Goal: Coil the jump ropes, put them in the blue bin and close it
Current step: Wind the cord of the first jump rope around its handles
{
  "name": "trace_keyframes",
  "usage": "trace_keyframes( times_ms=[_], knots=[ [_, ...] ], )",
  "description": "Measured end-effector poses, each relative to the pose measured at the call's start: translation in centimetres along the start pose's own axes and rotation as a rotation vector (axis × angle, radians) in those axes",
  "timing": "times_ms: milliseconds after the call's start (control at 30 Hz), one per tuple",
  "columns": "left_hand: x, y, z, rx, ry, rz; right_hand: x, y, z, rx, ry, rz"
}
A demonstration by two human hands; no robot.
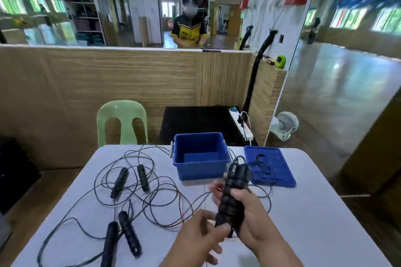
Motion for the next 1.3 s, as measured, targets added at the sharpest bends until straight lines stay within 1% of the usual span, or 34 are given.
trace_keyframes(
  times_ms=[67,100,200,267,333,433,533,600,667,733,767,833,900,967,1033,1067,1100,1200,1233,1300],
  knots=[
    [0.2,0.9,-0.5,-0.115,-0.089,0.016,0.3,-0.9,-1.1,-0.049,0.011,0.002],
    [0.3,1.3,-0.7,-0.189,-0.134,-0.005,0.5,-1.3,-1.6,-0.067,0.010,0.012],
    [0.1,2.7,-1.0,-0.397,-0.268,-0.125,0.8,-2.4,-2.4,-0.111,-0.014,0.026],
    [0.1,3.5,-1.1,-0.510,-0.349,-0.177,0.6,-3.1,-2.6,-0.167,-0.030,0.010],
    [0.3,3.9,-1.1,-0.567,-0.391,-0.184,0.7,-3.8,-2.6,-0.216,-0.023,-0.021],
    [0.9,3.9,-1.0,-0.624,-0.413,-0.187,1.1,-4.5,-2.6,-0.204,-0.013,-0.044],
    [1.5,3.6,-1.1,-0.656,-0.459,-0.178,1.6,-4.4,-2.4,-0.184,-0.041,-0.009],
    [2.2,3.3,-1.3,-0.689,-0.482,-0.130,2.0,-3.8,-1.8,-0.125,-0.051,0.027],
    [2.7,3.4,-1.6,-0.758,-0.504,-0.098,2.6,-3.2,-0.5,0.056,-0.047,0.061],
    [2.4,3.8,-2.3,-0.739,-0.536,-0.162,3.5,-2.5,1.5,0.427,0.014,0.081],
    [2.1,4.0,-3.0,-0.679,-0.567,-0.223,3.9,-2.3,2.7,0.657,0.066,0.101],
    [1.6,3.9,-5.0,-0.482,-0.661,-0.344,4.6,-1.9,5.1,1.110,0.215,0.151],
    [1.4,3.2,-8.2,-0.295,-0.771,-0.393,5.1,-2.0,7.7,1.523,0.406,0.183],
    [1.7,1.6,-11.5,-0.234,-0.849,-0.335,5.9,-2.5,10.2,1.799,0.561,0.228],
    [1.7,-0.3,-14.0,-0.275,-0.882,-0.207,6.8,-3.2,12.5,1.975,0.723,0.258],
    [1.6,-1.2,-14.9,-0.285,-0.837,-0.146,7.2,-3.5,13.6,2.039,0.811,0.271],
    [1.4,-2.0,-15.4,-0.280,-0.753,-0.098,7.6,-3.8,14.7,2.090,0.897,0.278],
    [1.0,-3.6,-15.9,-0.225,-0.488,-0.032,8.4,-4.5,17.7,2.191,1.161,0.248],
    [1.2,-4.2,-16.0,-0.174,-0.421,0.018,8.4,-4.5,18.6,2.220,1.261,0.234],
    [1.8,-5.2,-16.0,0.003,-0.320,0.158,8.0,-4.4,20.0,2.269,1.428,0.187]
  ],
)
Point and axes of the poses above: each hand's wrist, its own x-axis away from the middle knuckle, its own y-axis out of the back of the hand, z = x × y, the point moved 2 cm from there along -x, towards the middle knuckle, and after that the axes turned 14 degrees about -z, right-handed, at the moved point
